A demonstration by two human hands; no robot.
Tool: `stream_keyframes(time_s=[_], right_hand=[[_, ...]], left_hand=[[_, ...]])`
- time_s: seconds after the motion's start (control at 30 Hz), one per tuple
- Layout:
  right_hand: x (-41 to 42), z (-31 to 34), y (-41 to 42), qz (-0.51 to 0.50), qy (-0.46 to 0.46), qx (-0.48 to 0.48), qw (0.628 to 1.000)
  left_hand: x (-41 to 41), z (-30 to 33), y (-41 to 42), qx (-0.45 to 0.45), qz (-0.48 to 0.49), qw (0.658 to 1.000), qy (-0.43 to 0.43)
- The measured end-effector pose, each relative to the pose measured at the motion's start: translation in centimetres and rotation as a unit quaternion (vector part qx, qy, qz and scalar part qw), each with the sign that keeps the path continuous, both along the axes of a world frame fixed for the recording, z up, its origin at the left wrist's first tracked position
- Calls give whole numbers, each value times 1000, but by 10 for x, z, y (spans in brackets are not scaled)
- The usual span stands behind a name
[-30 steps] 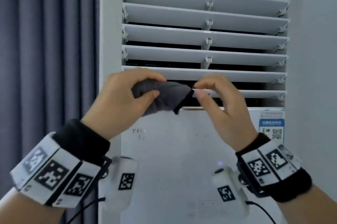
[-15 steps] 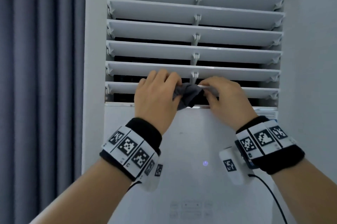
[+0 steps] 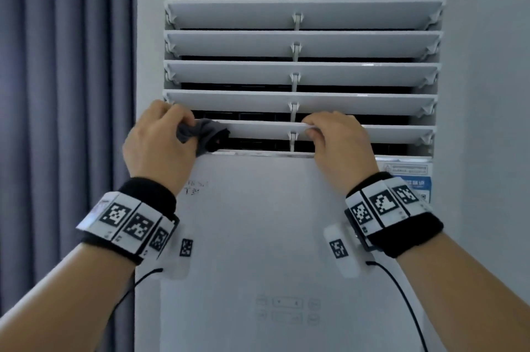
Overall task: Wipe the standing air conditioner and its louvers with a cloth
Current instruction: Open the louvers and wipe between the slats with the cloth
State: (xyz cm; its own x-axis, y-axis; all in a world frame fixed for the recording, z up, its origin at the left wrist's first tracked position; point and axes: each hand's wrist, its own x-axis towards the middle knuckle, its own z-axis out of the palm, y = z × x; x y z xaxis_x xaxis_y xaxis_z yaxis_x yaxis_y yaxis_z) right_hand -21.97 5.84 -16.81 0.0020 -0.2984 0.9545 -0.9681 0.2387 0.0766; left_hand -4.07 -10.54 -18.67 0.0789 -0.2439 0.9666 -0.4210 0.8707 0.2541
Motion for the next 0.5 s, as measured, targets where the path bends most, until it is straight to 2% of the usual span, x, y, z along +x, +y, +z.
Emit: stream_keyframes(time_s=[0.1, 0.37, 0.5], right_hand=[[-2, 1, -2, -13, 0, -1, 1000], [-3, -1, -4, -11, 7, -15, 1000], [-4, -2, -4, -9, 12, -7, 1000]], left_hand=[[-20, 0, 22, -15, -10, 1000, -24], [-66, 0, 70, -68, -107, 990, -55], [-42, 4, 42, -52, -69, 994, -74]])
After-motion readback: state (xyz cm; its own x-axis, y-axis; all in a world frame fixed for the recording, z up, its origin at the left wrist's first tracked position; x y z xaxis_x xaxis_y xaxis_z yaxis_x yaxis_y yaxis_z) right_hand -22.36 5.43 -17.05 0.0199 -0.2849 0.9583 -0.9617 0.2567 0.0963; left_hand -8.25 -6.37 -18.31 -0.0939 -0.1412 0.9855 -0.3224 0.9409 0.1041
